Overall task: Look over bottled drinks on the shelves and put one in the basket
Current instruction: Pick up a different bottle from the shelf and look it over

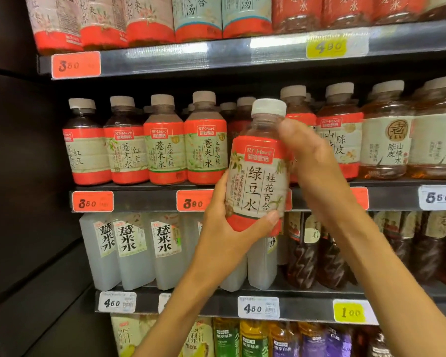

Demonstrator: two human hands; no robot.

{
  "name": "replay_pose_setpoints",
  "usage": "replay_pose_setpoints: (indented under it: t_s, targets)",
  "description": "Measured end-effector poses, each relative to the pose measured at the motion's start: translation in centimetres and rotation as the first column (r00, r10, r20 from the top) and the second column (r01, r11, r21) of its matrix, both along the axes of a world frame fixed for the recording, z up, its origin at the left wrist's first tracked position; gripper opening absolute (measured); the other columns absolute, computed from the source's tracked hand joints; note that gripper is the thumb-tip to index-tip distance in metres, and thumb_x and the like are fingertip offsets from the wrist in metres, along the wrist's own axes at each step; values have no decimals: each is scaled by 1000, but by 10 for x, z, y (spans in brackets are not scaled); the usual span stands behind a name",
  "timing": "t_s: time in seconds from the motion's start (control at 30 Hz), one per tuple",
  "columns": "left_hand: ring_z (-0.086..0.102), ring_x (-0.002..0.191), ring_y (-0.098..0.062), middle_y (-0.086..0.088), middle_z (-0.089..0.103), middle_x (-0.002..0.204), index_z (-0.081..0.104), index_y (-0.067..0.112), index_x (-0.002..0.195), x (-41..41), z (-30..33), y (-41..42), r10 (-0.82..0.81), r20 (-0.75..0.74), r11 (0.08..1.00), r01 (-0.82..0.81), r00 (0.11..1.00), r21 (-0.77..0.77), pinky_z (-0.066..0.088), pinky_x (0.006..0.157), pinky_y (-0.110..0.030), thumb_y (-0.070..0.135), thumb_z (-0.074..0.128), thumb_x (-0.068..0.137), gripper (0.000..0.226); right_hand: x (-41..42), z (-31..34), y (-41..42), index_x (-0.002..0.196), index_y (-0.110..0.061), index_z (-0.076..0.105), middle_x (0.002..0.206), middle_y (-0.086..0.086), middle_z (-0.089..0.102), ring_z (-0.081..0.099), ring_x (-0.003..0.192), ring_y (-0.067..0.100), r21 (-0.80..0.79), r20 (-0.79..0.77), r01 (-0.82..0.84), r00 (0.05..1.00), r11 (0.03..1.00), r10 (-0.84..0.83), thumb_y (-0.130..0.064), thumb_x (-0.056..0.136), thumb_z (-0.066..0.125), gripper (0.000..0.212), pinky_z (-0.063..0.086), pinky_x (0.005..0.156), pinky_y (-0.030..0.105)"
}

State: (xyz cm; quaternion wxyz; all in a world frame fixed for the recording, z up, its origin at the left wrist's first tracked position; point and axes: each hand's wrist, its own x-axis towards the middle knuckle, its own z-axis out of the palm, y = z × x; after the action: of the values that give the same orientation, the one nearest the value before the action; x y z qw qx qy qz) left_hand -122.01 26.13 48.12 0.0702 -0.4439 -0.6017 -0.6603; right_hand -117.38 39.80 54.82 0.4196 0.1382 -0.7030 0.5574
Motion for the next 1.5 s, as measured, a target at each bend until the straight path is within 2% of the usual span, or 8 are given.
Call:
replay_pose_setpoints:
  t_s: [0.23, 0.37, 0.6, 0.73, 0.93, 1.27, 1.43, 1.5]
  targets:
    - [64, 110, -7, 13, 70, 115, 58, 40, 116, 17, -26, -4, -286, 186, 951, 302, 940, -67, 52, 85, -18, 33, 74, 68, 51, 10, -4, 4, 115, -7, 63, 99, 7, 73, 69, 99, 21, -221, 54, -438, 886, 871, 460, -40, 97, 38, 45, 55, 80, 30]
    - [60, 118, -7, 13, 65, 124, 48, 36, 126, 18, -35, -9, -293, 251, 950, 311, 922, -34, 50, 94, -21, 35, 72, 68, 63, 17, -10, 4, 88, -13, 75, 87, 6, 73, 69, 82, 18, -167, 51, -323, 941, 932, 335, -40, 95, 45, 40, 56, 74, 29]
    - [65, 100, 4, 23, 68, 110, 44, 36, 129, 26, -29, -14, -76, 138, 978, 100, 987, -181, 53, 81, -15, 47, 80, 51, 87, 19, -16, -14, 100, 1, 67, 77, 5, 73, 69, 69, 14, -251, 91, -176, 975, 952, 205, -38, 93, 57, 41, 55, 62, 25]
    - [71, 92, -6, 10, 75, 102, 58, 29, 112, 19, -24, -27, -278, 304, 946, 314, 911, -78, 53, 72, -15, 38, 82, 53, 64, 15, -11, -7, 102, -10, 69, 91, 5, 72, 66, 87, 21, -223, 125, -263, 947, 939, 295, -39, 95, 53, 34, 53, 81, 32]
    - [71, 95, -11, 1, 75, 103, 53, 19, 113, 31, -32, -29, -526, 506, 810, 585, 684, 52, 55, 77, -19, 47, 93, 41, 87, 9, -15, -7, 91, -17, 76, 96, 5, 73, 69, 93, 19, -310, 100, -530, 807, 789, 582, -42, 87, 55, 33, 55, 79, 30]
    - [66, 103, -2, 16, 71, 110, 56, 35, 117, 32, -31, -17, -180, 325, 963, 233, 929, -135, 53, 81, -18, 52, 74, 55, 67, 21, -16, -15, 102, -7, 64, 89, 5, 74, 71, 77, 16, -236, 112, -145, 978, 961, 175, -31, 91, 61, 27, 57, 66, 25]
    - [69, 101, -9, 6, 74, 107, 72, 32, 102, 37, -38, -23, -397, 454, 900, 435, 798, 23, 54, 78, -17, 42, 84, 55, 50, 25, -8, -6, 111, -11, 61, 89, 2, 74, 72, 87, 20, -253, 150, -367, 899, 895, 411, -43, 90, 52, 39, 57, 71, 28]
    - [69, 102, -11, 3, 74, 108, 66, 26, 111, 40, -43, -23, -475, 530, 855, 512, 702, 87, 56, 80, -21, 51, 91, 42, 77, 24, -9, -7, 110, -12, 58, 86, 3, 73, 72, 86, 21, -282, 181, -465, 833, 839, 523, -46, 91, 45, 42, 58, 75, 32]
